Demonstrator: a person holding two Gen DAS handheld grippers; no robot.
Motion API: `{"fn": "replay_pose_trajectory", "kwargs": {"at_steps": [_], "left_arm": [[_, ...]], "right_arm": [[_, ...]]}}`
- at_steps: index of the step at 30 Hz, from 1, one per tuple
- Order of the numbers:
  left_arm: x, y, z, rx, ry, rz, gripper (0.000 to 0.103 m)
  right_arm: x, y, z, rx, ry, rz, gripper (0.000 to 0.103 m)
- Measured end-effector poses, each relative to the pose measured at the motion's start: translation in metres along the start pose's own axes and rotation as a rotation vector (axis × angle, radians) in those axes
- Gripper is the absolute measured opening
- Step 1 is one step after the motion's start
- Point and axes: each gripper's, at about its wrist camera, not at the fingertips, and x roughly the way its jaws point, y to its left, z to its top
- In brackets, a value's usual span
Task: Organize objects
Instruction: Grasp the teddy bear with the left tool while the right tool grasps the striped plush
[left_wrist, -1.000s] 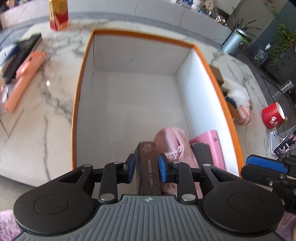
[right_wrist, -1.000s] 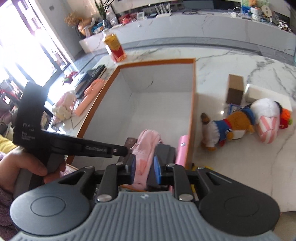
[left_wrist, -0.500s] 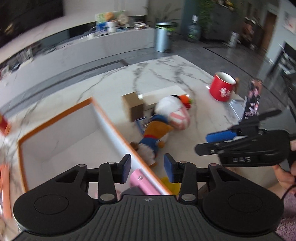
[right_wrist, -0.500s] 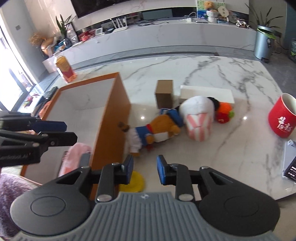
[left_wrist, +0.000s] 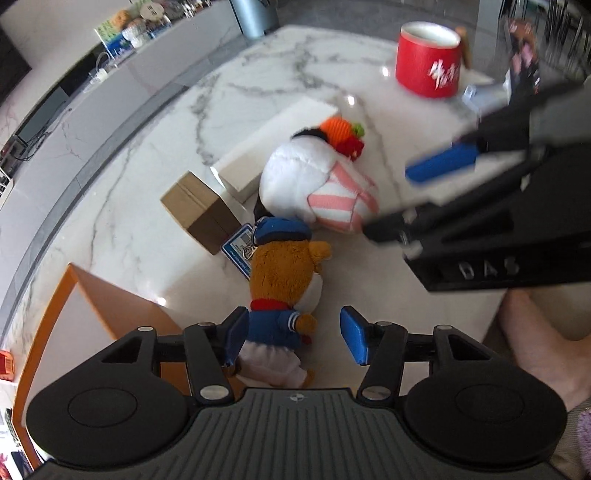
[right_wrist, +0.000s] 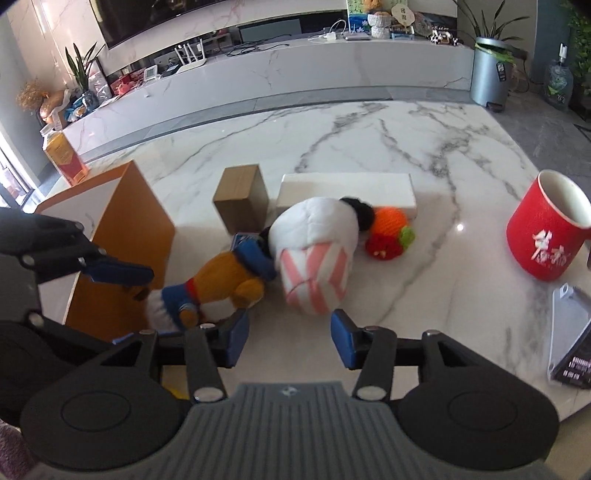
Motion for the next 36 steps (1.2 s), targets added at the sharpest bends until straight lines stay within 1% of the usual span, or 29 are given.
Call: {"fn": "replay_pose_trajectory", "kwargs": {"at_steps": [2,3,4,6,11,16,21,23,25,31,36], "left_arm": [[0.011,0.000,0.006,0.013,0.027,0.011,0.064],[0.016,0.000,0.008,0.013,0.037,0.019,0.064],[0.020,0.001,0.010,0.015,0.042,0.021,0.064],[0.026,0.002,0.014,0.022,0.051,0.009,0.064],[0.041,0.008,0.019,0.008,0.075,0.003,0.064],[0.050,0.014,0.022,-0.025,0.109,-0.019,0.064],[0.053,0.019,0.023,-0.063,0.132,-0.034,0.063],[0.054,0.020,0.023,-0.072,0.139,-0.042,0.062],[0.054,0.021,0.023,-0.079,0.142,-0.043,0.061],[0.050,0.019,0.021,-0.092,0.133,-0.031,0.056],[0.039,0.023,0.016,-0.150,0.092,-0.084,0.054]], "right_arm": [[0.006,0.000,0.009,-0.027,-0.024,-0.032,0.058],[0.009,-0.001,0.014,-0.042,-0.039,-0.044,0.064],[0.011,-0.001,0.017,-0.054,-0.057,-0.054,0.073],[0.016,-0.001,0.024,-0.073,-0.078,-0.069,0.078],[0.038,-0.010,0.035,-0.060,-0.057,-0.046,0.079],[0.056,-0.011,0.037,-0.063,-0.031,-0.035,0.083],[0.072,-0.012,0.036,-0.059,0.003,-0.030,0.082],[0.076,-0.013,0.034,-0.051,0.021,-0.017,0.077],[0.076,-0.015,0.031,-0.023,0.034,0.021,0.066],[0.069,-0.012,0.026,-0.025,0.038,0.011,0.063],[0.054,-0.012,0.021,-0.011,0.023,-0.006,0.062]]}}
